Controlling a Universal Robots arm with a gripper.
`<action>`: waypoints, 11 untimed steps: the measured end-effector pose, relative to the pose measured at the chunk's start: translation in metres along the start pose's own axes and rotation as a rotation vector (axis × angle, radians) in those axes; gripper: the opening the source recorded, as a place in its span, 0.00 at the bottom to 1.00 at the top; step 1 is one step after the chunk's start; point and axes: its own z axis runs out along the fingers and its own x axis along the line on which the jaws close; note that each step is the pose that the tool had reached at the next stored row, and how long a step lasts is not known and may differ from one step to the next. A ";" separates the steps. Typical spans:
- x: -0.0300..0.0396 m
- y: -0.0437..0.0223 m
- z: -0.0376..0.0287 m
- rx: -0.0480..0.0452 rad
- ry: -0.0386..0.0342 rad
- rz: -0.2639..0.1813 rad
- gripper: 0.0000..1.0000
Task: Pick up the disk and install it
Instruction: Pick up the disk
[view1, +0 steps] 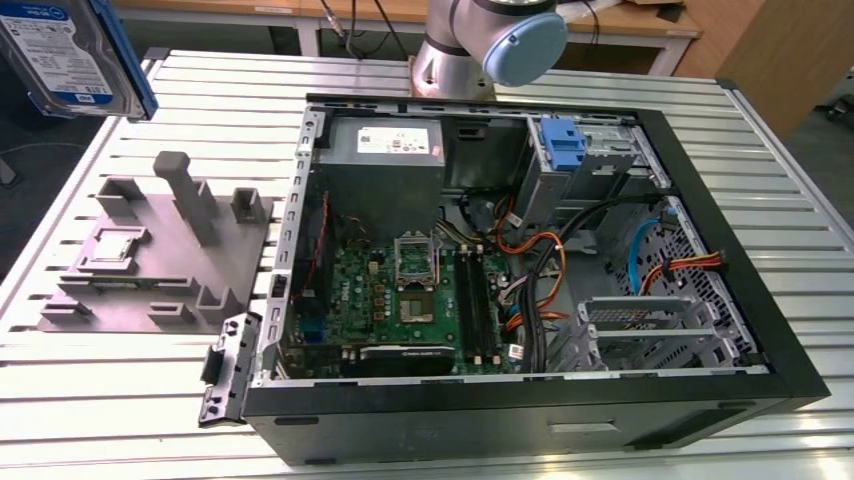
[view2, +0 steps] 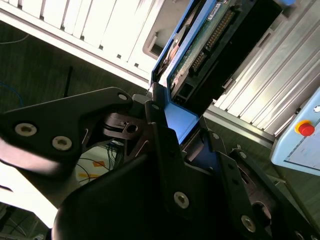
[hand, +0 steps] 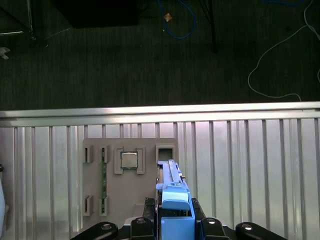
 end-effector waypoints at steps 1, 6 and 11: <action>0.0000 0.0000 -0.0007 0.0000 0.0000 0.000 0.36; 0.0000 0.0000 -0.0008 -0.0001 0.0000 0.000 0.36; 0.0000 0.0000 -0.0009 -0.0002 0.0003 0.000 0.36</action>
